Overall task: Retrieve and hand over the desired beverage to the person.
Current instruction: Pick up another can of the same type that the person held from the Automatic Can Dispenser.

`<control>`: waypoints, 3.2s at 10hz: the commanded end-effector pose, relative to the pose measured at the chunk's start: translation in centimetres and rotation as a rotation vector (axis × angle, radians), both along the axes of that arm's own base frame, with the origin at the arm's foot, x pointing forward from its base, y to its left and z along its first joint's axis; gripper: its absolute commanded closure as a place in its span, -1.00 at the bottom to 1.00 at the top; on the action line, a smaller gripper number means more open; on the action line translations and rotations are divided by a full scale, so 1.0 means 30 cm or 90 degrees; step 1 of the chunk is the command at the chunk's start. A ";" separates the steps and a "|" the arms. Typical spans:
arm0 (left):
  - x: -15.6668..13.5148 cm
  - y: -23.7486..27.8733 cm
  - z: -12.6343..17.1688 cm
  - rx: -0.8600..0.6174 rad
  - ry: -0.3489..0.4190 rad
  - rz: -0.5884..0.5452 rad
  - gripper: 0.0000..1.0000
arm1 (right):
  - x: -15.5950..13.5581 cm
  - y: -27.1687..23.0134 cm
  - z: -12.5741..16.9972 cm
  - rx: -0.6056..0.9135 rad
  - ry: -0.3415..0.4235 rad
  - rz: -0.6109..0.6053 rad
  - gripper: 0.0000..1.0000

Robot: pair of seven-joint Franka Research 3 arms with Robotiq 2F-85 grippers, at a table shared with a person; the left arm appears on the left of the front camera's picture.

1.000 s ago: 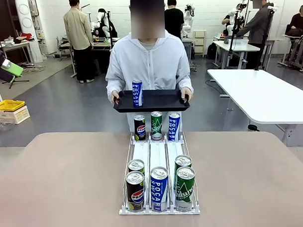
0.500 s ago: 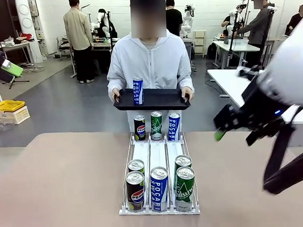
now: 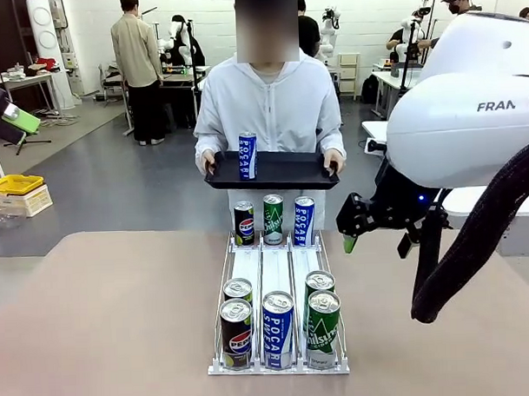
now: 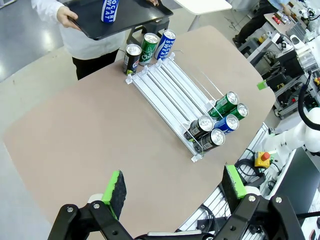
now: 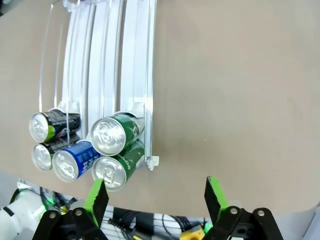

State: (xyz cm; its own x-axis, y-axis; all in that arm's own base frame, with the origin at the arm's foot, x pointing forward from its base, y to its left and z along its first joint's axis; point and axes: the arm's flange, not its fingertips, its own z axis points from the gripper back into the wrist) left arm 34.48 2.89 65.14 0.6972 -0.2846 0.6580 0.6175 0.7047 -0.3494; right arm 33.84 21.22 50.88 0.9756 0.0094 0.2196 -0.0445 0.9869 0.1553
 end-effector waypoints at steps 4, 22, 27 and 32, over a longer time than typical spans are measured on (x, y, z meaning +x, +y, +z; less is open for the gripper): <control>0.000 0.005 0.000 -0.001 0.000 0.001 -1.00 | -0.010 -0.004 -0.010 -0.005 0.002 -0.002 -1.00; 0.000 0.005 0.000 -0.001 0.000 0.001 -1.00 | -0.050 0.300 -0.241 -0.081 0.080 0.043 -1.00; 0.000 0.005 0.000 -0.001 0.000 0.001 -1.00 | -0.013 0.309 -0.281 -0.092 0.096 0.027 -1.00; 0.000 0.005 0.000 -0.001 0.000 0.001 -1.00 | 0.026 0.314 -0.319 -0.093 0.115 0.014 -1.00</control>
